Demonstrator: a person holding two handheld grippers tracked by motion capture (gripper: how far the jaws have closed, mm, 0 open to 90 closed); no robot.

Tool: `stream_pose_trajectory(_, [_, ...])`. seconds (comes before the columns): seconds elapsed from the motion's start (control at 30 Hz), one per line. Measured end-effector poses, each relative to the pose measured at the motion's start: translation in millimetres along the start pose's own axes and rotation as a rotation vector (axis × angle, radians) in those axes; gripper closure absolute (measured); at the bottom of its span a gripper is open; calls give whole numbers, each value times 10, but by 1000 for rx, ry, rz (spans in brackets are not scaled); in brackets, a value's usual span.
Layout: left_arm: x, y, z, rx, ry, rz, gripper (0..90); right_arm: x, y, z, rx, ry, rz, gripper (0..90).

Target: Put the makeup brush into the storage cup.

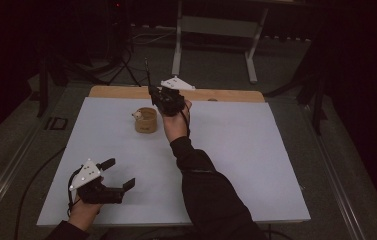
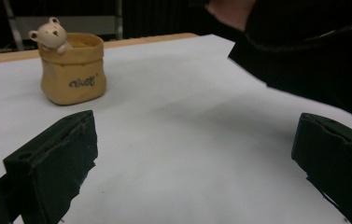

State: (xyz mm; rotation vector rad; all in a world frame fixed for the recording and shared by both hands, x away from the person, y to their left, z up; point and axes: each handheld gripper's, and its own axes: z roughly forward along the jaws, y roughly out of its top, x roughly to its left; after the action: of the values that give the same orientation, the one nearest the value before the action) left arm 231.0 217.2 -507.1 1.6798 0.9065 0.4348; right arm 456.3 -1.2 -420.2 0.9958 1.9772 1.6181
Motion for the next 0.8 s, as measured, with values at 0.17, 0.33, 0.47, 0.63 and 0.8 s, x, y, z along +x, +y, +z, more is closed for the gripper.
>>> stream_pose_trajectory(0.17, [47, 2, -40, -21, 15, -29, 19, -4, -101, 187, 36, -11, 34, 860])
stream_pose_trajectory(0.33, [50, 12, -56, -34, 18, -29, 17, -27, -256, 363, 78, -32, 66, 860])
stream_pose_trajectory(0.47, [59, 11, -61, -35, 27, -36, 17, -39, -372, 478, 112, -61, 72, 860])
stream_pose_trajectory(0.63, [57, 13, -65, -37, 20, -27, 17, -46, -530, 588, 159, -81, 79, 860])
stream_pose_trajectory(0.8, [54, 11, -57, -30, 19, -21, 14, -35, -653, 672, 216, -93, 68, 859])
